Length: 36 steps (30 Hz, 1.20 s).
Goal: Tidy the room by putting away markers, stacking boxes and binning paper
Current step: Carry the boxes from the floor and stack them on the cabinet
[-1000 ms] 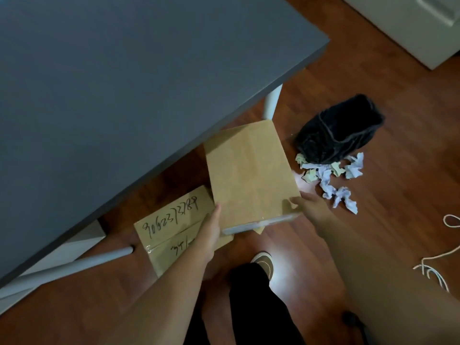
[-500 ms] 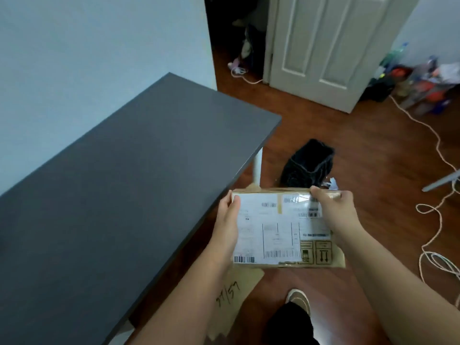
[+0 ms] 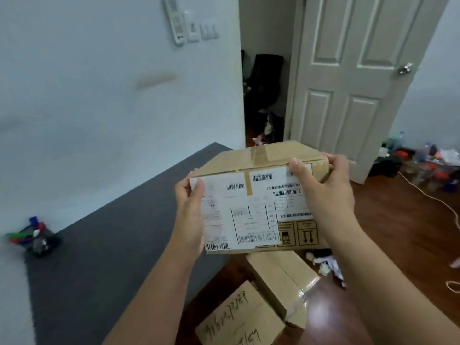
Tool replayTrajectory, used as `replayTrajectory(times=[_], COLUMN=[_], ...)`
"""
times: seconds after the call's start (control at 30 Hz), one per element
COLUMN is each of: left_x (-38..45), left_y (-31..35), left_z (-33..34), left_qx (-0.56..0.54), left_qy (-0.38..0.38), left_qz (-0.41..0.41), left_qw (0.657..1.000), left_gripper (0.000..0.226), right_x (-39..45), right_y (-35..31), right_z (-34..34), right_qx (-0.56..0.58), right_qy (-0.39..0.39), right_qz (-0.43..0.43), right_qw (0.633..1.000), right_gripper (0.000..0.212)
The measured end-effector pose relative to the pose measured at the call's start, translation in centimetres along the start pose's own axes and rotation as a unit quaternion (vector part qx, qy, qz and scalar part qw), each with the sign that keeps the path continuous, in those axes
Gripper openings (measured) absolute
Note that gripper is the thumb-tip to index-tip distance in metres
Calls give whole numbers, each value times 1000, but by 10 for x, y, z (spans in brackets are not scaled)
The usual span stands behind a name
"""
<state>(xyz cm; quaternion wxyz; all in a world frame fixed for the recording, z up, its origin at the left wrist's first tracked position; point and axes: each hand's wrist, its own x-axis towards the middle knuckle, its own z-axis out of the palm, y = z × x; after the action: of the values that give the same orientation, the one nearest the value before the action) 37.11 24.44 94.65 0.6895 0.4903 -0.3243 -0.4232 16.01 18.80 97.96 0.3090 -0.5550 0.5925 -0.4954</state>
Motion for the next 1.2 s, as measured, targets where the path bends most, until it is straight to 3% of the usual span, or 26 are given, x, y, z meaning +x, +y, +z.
replayTrajectory(times=[0.17,0.23,0.3,0.43,0.57,0.77,0.97,1.13,1.2], left_x=[-52,-66,-107,-195,-273,-366,-405,-397,-392], left_y=[82,102,126,166,193,214,186,164,157], left_z=[-93,-107,-153,-249,-337,-489,-598,-646,-667], left_qx=[61,75,95,118,118,127,104,138,170], left_qy=[191,231,331,521,595,611,610,516,494], left_qz=[166,184,222,274,280,159,70,-28,-52], left_qw=[965,952,912,800,744,765,782,845,851], left_gripper=[33,35,31,23,22,28,27,71,90], right_x=[-59,-74,-121,-234,-347,-500,-588,-604,-609], right_y=[-73,-85,-109,-156,-176,-175,-158,-155,-159], right_z=[84,102,140,204,262,347,403,449,466], right_qx=[134,184,221,260,287,243,153,80,62], right_qy=[-135,-149,-234,-384,-466,-529,-526,-556,-550], right_qz=[-92,-102,-114,-130,-105,-92,-130,-122,-126], right_qw=[977,966,940,876,830,808,826,819,823], right_gripper=[56,54,52,54,57,54,60,58,59])
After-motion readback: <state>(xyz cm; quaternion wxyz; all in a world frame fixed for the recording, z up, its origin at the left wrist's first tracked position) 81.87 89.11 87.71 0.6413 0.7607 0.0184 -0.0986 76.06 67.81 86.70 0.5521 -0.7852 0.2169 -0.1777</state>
